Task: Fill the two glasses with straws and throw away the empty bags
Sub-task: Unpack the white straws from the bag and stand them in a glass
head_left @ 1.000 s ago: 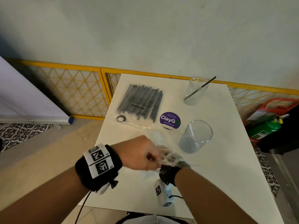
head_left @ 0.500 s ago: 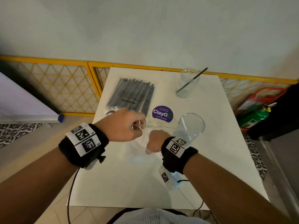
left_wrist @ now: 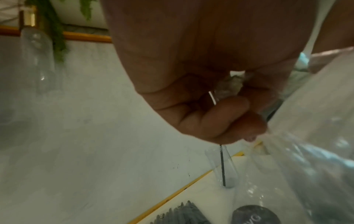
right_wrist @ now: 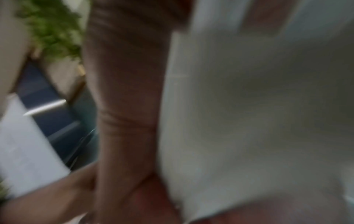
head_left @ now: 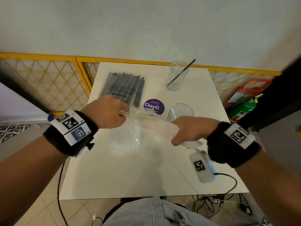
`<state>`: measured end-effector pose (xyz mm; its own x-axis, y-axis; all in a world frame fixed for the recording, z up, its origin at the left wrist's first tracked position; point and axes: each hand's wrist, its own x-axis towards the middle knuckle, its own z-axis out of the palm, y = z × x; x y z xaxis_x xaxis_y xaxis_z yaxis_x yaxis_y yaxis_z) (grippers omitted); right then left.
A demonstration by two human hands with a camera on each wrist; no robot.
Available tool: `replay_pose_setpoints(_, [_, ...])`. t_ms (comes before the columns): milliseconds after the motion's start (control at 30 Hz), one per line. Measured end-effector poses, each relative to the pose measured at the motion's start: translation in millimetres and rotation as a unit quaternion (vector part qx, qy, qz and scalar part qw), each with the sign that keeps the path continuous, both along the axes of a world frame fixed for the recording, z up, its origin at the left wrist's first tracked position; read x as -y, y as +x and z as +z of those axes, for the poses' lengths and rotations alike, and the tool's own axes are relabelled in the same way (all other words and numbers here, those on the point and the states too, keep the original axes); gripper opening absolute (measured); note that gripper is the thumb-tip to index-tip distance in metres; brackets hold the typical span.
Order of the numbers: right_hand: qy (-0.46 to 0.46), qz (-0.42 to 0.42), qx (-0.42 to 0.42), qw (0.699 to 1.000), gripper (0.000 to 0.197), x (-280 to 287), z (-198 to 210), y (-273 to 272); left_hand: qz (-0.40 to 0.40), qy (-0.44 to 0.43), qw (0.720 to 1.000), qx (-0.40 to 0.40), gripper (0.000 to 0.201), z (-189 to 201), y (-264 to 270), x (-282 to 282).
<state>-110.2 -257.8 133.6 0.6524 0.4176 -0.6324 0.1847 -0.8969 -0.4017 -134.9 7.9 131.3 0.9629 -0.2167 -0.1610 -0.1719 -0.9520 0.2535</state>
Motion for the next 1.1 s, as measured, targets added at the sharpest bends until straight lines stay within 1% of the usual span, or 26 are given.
replay_pose_setpoints(67, [0.06,-0.067,-0.074,0.993,0.021,26,1,-6,0.008,0.01,1.0,0.018,0.031,-1,-3,-1])
replay_pose_setpoints(100, [0.086,-0.102,-0.095,0.986,0.021,39,0,-8,0.002,0.014,1.0,0.008,0.03,-2,-3,0])
replay_pose_setpoints(167, [0.146,-0.165,-0.098,0.97,0.022,55,-5,-9,-0.017,0.044,0.998,-0.047,0.03,-2,-4,3])
replay_pose_setpoints(233, [0.212,-0.235,-0.078,0.945,0.027,61,-13,-6,-0.05,0.087,0.987,-0.13,0.03,-11,-5,11])
replay_pose_setpoints(300, [0.258,-0.291,-0.031,0.921,0.027,51,-23,-4,-0.087,0.109,0.963,-0.231,0.031,-23,-7,21])
replay_pose_setpoints(333, [0.267,-0.31,-0.002,0.912,0.029,42,-28,-4,-0.103,0.11,0.947,-0.285,0.036,-28,-8,27])
replay_pose_setpoints(400, [0.281,-0.334,0.05,0.898,0.04,22,-40,-1,-0.115,0.09,0.92,-0.363,0.058,-30,-5,37])
replay_pose_setpoints(433, [0.284,-0.345,0.068,0.892,0.044,13,-46,1,-0.115,0.072,0.916,-0.377,0.07,-27,-2,41])
replay_pose_setpoints(467, [0.282,-0.355,0.089,0.887,0.048,5,-52,3,-0.113,0.043,0.922,-0.369,0.078,-22,3,45])
replay_pose_setpoints(500, [0.282,-0.363,0.111,0.881,0.052,-1,-57,5,-0.099,0.0,0.934,-0.342,0.082,-17,10,49])
replay_pose_setpoints(533, [0.284,-0.369,0.128,0.876,0.054,-6,-61,7,-0.071,-0.056,0.95,-0.3,0.085,-12,19,54])
replay_pose_setpoints(567, [0.286,-0.367,0.147,0.873,0.053,-10,-62,9,-0.032,-0.126,0.958,-0.255,0.09,-8,29,62])
replay_pose_setpoints(600, [0.283,-0.361,0.165,0.873,0.047,-14,-62,11,0.013,-0.206,0.955,-0.214,0.102,-6,39,71])
replay_pose_setpoints(633, [0.277,-0.353,0.185,0.874,0.041,-16,-60,13,0.059,-0.288,0.939,-0.18,0.115,-4,48,82])
replay_pose_setpoints(667, [0.271,-0.344,0.206,0.875,0.04,-17,-58,15,0.096,-0.361,0.914,-0.158,0.12,-3,58,93])
replay_pose_setpoints(700, [0.267,-0.334,0.227,0.875,0.041,-17,-56,16,0.119,-0.425,0.886,-0.144,0.112,-1,66,105])
replay_pose_setpoints(767, [0.268,-0.324,0.268,0.867,0.05,-14,-53,18,0.146,-0.522,0.832,-0.12,0.074,4,81,129])
replay_pose_setpoints(800, [0.267,-0.325,0.284,0.862,0.053,-10,-52,19,0.158,-0.56,0.807,-0.105,0.063,7,88,141])
replay_pose_setpoints(867, [0.269,-0.334,0.301,0.852,0.053,2,-49,24,0.164,-0.615,0.767,-0.083,0.049,14,100,160])
replay_pose_setpoints(900, [0.276,-0.339,0.301,0.848,0.052,9,-47,26,0.158,-0.63,0.756,-0.079,0.037,17,104,169])
replay_pose_setpoints(933, [0.286,-0.341,0.296,0.845,0.052,16,-45,30,0.151,-0.637,0.752,-0.077,0.028,20,110,177])
replay_pose_setpoints(967, [0.297,-0.339,0.288,0.845,0.055,24,-44,34,0.143,-0.638,0.753,-0.073,0.024,23,114,184])
replay_pose_setpoints(1033, [0.308,-0.333,0.26,0.852,0.07,38,-42,43,0.119,-0.627,0.769,-0.045,0.026,26,122,197])
replay_pose_setpoints(1100, [0.318,-0.339,0.225,0.856,0.087,52,-46,51,0.106,-0.613,0.783,-0.012,0.032,23,129,205])
